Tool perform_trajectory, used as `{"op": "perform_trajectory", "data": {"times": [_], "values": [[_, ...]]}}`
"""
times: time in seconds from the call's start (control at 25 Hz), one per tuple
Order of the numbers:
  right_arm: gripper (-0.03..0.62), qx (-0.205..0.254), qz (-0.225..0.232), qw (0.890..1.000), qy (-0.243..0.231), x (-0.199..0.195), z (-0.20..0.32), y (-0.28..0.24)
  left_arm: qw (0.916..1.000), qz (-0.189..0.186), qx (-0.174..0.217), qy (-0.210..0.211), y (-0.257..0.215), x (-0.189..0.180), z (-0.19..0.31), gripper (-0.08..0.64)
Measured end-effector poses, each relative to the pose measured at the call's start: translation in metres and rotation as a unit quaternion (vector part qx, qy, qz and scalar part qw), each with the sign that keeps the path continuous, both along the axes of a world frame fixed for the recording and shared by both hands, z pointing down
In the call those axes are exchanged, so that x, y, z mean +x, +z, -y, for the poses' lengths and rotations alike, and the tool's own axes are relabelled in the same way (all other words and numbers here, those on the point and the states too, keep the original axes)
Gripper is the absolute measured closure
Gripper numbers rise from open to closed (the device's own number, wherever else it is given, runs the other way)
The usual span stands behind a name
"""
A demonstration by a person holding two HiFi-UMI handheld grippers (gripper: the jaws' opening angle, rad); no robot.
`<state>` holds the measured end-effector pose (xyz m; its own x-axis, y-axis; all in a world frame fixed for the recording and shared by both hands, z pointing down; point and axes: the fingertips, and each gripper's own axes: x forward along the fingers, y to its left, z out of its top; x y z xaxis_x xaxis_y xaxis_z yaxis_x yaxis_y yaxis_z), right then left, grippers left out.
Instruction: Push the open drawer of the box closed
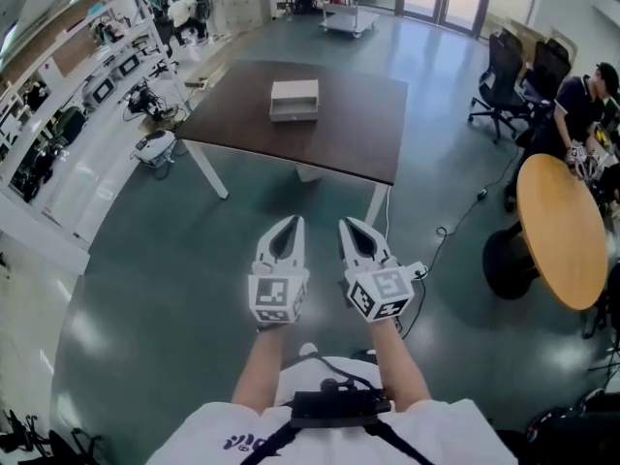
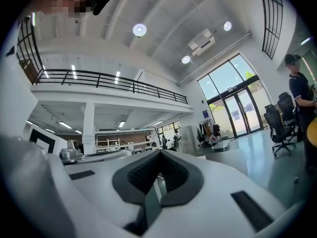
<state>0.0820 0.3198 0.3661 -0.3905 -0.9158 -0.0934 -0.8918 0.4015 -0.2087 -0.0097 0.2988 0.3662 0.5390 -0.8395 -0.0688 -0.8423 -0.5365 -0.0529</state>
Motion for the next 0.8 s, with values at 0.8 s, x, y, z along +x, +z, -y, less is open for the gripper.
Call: {"op": "perform_trajectory", "data": {"times": [0.8], "values": [[0.6,-0.012,-0.05,0.999,0.001,-0.127,0.054,0.0,0.993,-0.085,-0.072,0.039,0.027,-0.128,0.068,0.551]]}}
